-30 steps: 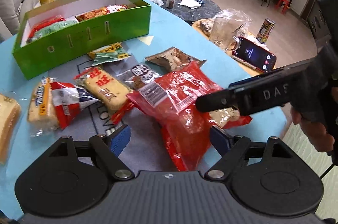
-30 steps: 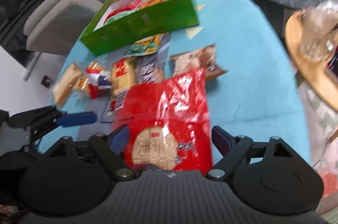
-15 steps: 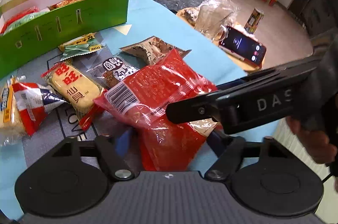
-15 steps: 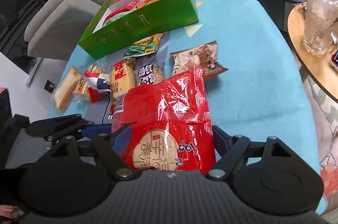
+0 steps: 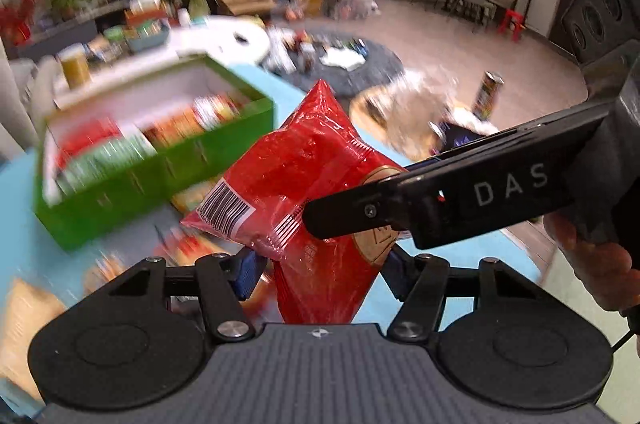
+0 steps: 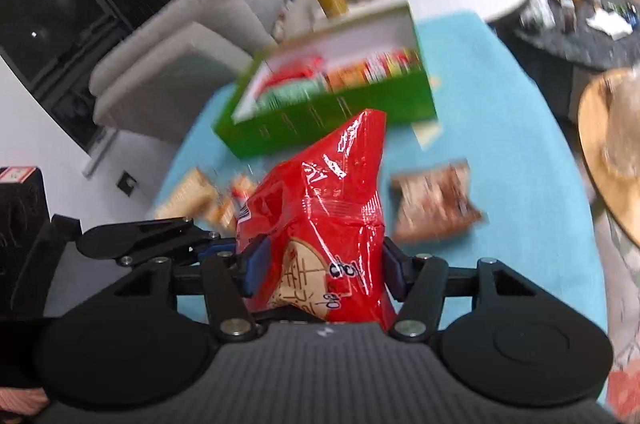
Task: Organize snacks
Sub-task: 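Lower the large red bread bag into the box and release it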
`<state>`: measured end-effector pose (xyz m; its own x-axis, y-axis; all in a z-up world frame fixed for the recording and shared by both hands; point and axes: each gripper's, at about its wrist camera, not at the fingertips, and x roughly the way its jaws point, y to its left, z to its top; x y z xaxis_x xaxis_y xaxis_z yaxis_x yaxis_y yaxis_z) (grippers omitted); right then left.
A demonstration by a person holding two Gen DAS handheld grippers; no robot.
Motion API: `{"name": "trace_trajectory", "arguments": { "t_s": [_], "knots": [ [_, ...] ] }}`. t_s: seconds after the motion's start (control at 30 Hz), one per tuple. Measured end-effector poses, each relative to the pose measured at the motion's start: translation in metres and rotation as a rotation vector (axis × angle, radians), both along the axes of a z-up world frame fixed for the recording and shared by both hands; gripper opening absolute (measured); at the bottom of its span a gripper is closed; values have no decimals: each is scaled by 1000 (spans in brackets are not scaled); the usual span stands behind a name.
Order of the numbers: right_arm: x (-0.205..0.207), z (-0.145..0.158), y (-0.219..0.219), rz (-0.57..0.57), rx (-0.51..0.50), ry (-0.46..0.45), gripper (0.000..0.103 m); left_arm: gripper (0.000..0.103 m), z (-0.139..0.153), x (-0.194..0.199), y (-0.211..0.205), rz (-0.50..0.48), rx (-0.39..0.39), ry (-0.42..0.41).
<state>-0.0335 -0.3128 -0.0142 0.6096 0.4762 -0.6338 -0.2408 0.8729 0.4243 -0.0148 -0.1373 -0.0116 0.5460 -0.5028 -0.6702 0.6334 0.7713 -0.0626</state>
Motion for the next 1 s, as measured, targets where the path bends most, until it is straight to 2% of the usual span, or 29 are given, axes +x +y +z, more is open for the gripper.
{"name": "trace_trajectory", "arguments": {
  "t_s": [0.23, 0.4, 0.7, 1.0],
  "knots": [
    [51, 32, 12, 16, 60, -91, 56, 57, 34, 45, 13, 69, -2, -114],
    [90, 45, 18, 20, 97, -125, 56, 57, 45, 82, 18, 90, 9, -173],
    [149, 44, 13, -14, 160, -122, 56, 57, 46, 153, 16, 85, 31, -187],
    [189, 26, 7, -45, 185, -88, 56, 57, 26, 199, 12, 81, 48, -152]
  ]
}}
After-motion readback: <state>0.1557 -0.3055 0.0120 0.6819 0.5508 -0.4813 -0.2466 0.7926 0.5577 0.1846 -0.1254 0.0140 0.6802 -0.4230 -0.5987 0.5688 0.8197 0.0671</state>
